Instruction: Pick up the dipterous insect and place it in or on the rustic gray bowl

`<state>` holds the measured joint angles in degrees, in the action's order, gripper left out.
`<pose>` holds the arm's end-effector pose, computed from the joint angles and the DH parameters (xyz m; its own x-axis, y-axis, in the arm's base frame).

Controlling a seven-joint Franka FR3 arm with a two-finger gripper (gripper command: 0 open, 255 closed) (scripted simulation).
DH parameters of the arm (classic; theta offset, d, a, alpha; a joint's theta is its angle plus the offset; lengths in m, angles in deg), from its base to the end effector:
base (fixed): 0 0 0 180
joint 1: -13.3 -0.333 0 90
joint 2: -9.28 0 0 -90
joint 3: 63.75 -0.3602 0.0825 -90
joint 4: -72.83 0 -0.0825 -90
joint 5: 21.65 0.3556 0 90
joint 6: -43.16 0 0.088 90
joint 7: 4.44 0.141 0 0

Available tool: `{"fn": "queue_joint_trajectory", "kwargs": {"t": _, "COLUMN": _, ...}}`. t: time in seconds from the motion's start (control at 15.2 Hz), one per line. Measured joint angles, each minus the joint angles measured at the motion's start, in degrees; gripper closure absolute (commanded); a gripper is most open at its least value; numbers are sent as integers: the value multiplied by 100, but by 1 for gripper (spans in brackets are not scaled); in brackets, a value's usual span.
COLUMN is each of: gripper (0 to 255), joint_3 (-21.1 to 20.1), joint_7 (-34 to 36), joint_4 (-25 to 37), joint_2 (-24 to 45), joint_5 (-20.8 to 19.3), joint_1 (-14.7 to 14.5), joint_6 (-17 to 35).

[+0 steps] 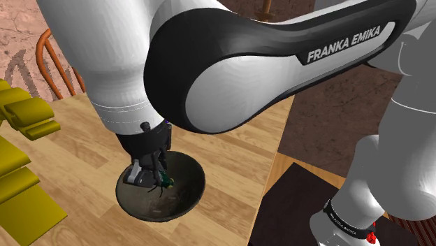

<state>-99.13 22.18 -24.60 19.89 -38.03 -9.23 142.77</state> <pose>0.3540 0.4542 0.5072 0.8222 0.5685 -0.0271 0.5616 -0.8027 0.2005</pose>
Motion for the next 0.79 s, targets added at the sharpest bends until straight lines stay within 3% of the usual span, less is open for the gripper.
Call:
{"fn": "queue_joint_trajectory", "kwargs": {"t": 0.4, "gripper": 255, "joint_3": -3, "joint_7": 25, "joint_4": -25, "joint_2": 17, "joint_5": -12, "joint_1": -10, "joint_6": 38}}
{"fn": "queue_joint_trajectory", "kwargs": {"t": 0.46, "gripper": 0, "joint_3": -3, "joint_7": 25, "joint_4": -25, "joint_2": 17, "joint_5": -12, "joint_1": -10, "joint_6": 38}}
{"fn": "queue_joint_trajectory", "kwargs": {"t": 0.79, "gripper": 0, "joint_3": -3, "joint_7": 26, "joint_4": -25, "joint_2": 17, "joint_5": -12, "joint_1": -10, "joint_6": 39}}
